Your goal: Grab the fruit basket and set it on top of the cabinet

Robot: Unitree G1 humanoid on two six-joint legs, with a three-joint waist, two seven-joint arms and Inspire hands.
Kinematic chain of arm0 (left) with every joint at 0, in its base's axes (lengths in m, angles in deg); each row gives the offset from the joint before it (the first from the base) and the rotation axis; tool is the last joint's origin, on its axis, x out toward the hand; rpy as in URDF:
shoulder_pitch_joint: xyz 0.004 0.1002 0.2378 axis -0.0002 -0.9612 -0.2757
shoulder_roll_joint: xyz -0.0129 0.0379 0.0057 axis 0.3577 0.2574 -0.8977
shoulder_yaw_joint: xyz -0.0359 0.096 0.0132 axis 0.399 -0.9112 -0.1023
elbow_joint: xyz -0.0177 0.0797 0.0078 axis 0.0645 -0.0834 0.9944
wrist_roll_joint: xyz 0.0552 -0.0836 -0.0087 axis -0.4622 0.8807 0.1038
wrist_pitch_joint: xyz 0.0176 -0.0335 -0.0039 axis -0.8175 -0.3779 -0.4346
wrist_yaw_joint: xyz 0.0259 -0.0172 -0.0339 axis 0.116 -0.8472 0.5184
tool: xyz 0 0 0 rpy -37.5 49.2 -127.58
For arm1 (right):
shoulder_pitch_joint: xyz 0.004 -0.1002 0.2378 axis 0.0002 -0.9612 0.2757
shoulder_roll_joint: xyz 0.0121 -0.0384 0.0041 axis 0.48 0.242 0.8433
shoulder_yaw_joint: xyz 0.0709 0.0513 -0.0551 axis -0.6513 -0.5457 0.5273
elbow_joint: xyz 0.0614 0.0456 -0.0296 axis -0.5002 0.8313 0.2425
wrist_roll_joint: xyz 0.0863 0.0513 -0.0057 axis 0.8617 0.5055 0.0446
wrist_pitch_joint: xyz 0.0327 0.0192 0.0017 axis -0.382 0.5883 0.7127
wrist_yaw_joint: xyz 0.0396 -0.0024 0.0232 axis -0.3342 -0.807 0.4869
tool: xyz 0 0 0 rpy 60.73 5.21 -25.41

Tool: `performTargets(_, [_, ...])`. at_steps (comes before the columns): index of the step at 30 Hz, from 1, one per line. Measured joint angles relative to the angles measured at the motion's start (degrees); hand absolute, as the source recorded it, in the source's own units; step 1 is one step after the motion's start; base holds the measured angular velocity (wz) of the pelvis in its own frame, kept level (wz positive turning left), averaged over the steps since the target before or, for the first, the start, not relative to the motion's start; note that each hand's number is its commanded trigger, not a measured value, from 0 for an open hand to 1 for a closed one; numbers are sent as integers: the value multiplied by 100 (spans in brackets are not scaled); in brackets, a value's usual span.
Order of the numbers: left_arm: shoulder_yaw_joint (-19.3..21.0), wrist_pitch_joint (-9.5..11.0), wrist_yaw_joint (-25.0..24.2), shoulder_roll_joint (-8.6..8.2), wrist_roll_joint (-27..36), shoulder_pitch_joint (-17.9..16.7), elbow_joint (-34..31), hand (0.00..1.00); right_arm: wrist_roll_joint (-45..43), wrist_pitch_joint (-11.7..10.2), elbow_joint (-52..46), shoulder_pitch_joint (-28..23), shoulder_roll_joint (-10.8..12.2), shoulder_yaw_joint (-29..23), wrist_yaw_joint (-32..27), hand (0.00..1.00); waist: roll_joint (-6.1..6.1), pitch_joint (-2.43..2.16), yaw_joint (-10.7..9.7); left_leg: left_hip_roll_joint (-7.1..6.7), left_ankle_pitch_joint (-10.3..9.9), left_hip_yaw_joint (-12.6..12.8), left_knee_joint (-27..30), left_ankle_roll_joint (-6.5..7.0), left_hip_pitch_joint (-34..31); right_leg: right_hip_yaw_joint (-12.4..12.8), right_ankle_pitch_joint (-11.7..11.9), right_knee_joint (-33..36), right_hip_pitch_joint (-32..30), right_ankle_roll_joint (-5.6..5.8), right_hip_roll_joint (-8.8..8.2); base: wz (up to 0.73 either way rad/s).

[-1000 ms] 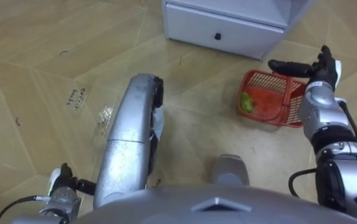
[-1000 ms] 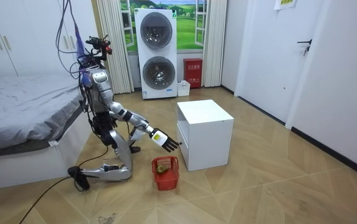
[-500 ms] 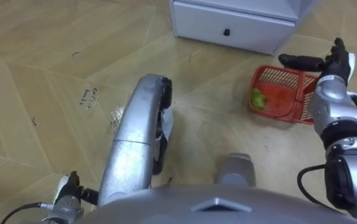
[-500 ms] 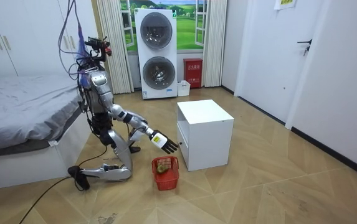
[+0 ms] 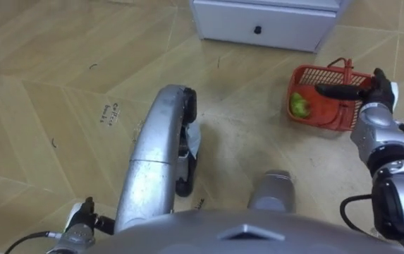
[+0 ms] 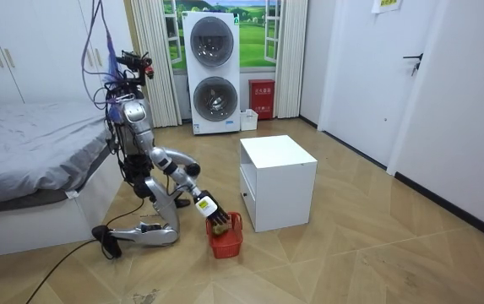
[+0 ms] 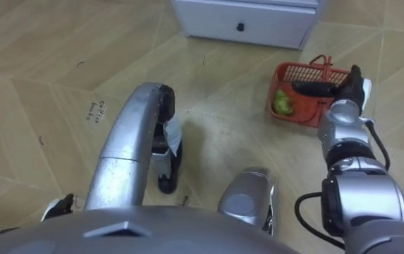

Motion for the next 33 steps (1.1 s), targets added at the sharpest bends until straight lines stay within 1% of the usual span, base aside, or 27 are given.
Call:
performTargets(2, [-98, -6, 0, 1, 118, -8, 2, 0, 145, 10, 102, 0, -41, 1, 76, 0, 21, -6, 35, 4, 0, 5, 0, 0, -67, 27, 0, 27, -80, 0, 1, 0])
performTargets(5, [-214, -9, -15, 6, 121, -78, 1, 0, 336, 23, 253, -1, -58, 38, 198, 0, 40, -6, 68, 7, 0, 18, 1, 0, -132, 57, 0, 44, -164, 1, 2, 0])
performTargets(7, [-322, -9, -26, 15, 121, -119, 1, 0, 480, 25, 362, -1, -127, 189, 297, 0, 53, 5, 81, 9, 0, 24, 0, 0, -159, 60, -2, 50, -201, 4, -2, 0])
performTargets(9, [-328, -13, -92, 23, 130, -204, 1, 0, 544, 33, 447, -4, -190, 235, 379, 0, 64, 3, 99, 29, 0, 38, 2, 0, -186, 55, -2, 61, -244, 4, 2, 0])
performTargets(11, [-351, -20, -136, 24, 284, -222, 1, 0, 547, 34, 474, -3, -243, 240, 383, 0, 97, 9, 122, 61, 2, 39, 11, -3, -232, 56, -2, 88, -300, 5, 22, 0])
performTargets(14, [-414, -50, -205, 26, 344, -240, -1, 0, 555, 66, 561, -3, -294, 239, 410, 0, 115, 20, 188, 62, 4, 40, 15, -6, -267, 61, -2, 106, -339, 4, 21, 0])
performTargets(16, [-437, -61, -229, 25, 343, -239, -23, 0, 555, 70, 567, 2, -305, 241, 461, 0, 124, 17, 229, 62, 7, 42, 14, -14, -307, 78, -2, 132, -396, 4, 20, 0])
performTargets(17, [-437, -61, -238, 25, 344, -240, -48, 0, 582, 70, 572, 2, -317, 264, 524, 0, 149, 5, 253, 62, 13, 42, 14, -20, -337, 78, -2, 146, -423, 4, 19, 0])
performTargets(18, [-438, -62, -246, 25, 344, -240, -56, 0, 626, 70, 589, 2, -324, 339, 577, 0, 137, 12, 279, 63, 16, 43, 15, -19, -342, 78, -2, 151, -430, 5, 13, 0])
performTargets(20, [-440, -66, -251, 25, 344, -240, -93, 0, 625, 72, 622, 1, -348, 441, 631, 0, 137, 12, 339, 67, 16, 47, 14, -19, -348, 80, -2, 161, -449, 5, 3, 0])
performTargets(22, [-441, -69, -257, 25, 344, -240, -135, 0, 626, 73, 644, 0, -379, 446, 645, 0, 131, 16, 402, 72, 16, 55, 14, -20, -358, 89, -1, 166, -470, 5, -3, 0])
performTargets(23, [-441, -90, -259, 26, 344, -242, -154, 0, 626, 73, 644, 0, -395, 446, 685, 2, 128, 18, 426, 73, 17, 60, 12, -20, -359, 92, -1, 166, -477, 6, -8, 0])
performTargets(24, [-441, -126, -261, 26, 344, -243, -183, 0, 626, 73, 646, 0, -401, 446, 711, 40, 123, 23, 445, 75, 17, 64, 10, -20, -359, 94, 1, 166, -483, 9, -12, 0])
performTargets(26, [-442, -137, -265, 26, 344, -242, -222, 0, 627, 73, 668, 0, -405, 447, 752, 100, 118, 28, 473, 77, 17, 65, 8, -20, -359, 95, 1, 165, -488, 10, -12, 0])
performTargets(33, [-441, -156, -374, 44, 353, -241, -219, 0, 617, 74, 699, 2, -452, 512, 751, 100, 114, 30, 519, 79, 20, 79, 13, -16, -359, 112, 1, 169, -492, 11, -19, 0])
